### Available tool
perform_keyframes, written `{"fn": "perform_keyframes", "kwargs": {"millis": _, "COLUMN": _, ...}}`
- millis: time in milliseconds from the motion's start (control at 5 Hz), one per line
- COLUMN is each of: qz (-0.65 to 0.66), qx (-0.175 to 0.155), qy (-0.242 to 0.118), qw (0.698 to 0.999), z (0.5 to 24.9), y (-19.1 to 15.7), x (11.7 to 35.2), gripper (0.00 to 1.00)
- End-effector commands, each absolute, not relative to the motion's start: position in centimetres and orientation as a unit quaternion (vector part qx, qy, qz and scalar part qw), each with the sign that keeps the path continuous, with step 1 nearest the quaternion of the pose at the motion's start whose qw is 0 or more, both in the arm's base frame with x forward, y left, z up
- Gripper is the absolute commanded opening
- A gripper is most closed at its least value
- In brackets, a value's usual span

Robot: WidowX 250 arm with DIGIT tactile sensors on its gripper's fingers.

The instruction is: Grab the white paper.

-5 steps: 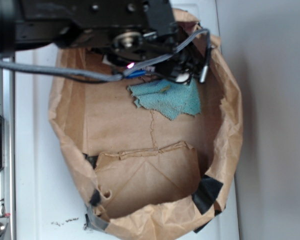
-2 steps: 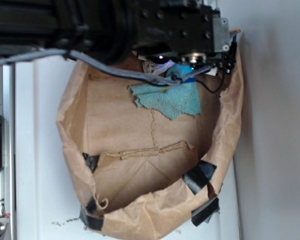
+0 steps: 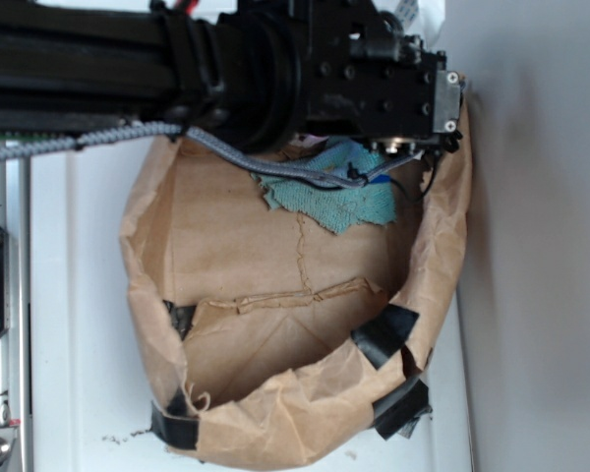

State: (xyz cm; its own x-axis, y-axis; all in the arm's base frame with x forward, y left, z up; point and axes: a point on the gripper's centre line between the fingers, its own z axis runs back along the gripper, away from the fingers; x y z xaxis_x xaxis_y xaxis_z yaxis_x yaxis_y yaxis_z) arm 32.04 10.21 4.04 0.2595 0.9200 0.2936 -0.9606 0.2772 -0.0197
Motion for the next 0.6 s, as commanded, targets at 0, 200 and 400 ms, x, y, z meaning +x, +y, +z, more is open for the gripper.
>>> {"fn": "perform_keyframes", "kwargs": {"millis": 0, "qz": 0.595, "qx": 0.007, "qy": -0.148, "qw": 0.790, "z": 7.8, "y": 10.5, "x": 31.7, "gripper": 1.00}}
{"fn": "perform_keyframes", "kwargs": {"millis": 200, "qz": 0.594, "qx": -0.021, "qy": -0.149, "qw": 0.790, "z": 10.8, "y": 10.4, "x": 30.4, "gripper": 1.00}}
{"fn": "perform_keyframes", "kwargs": {"millis": 400, "qz": 0.583, "qx": -0.035, "qy": -0.149, "qw": 0.798, "z": 11.5, "y": 10.1, "x": 29.8, "gripper": 1.00}}
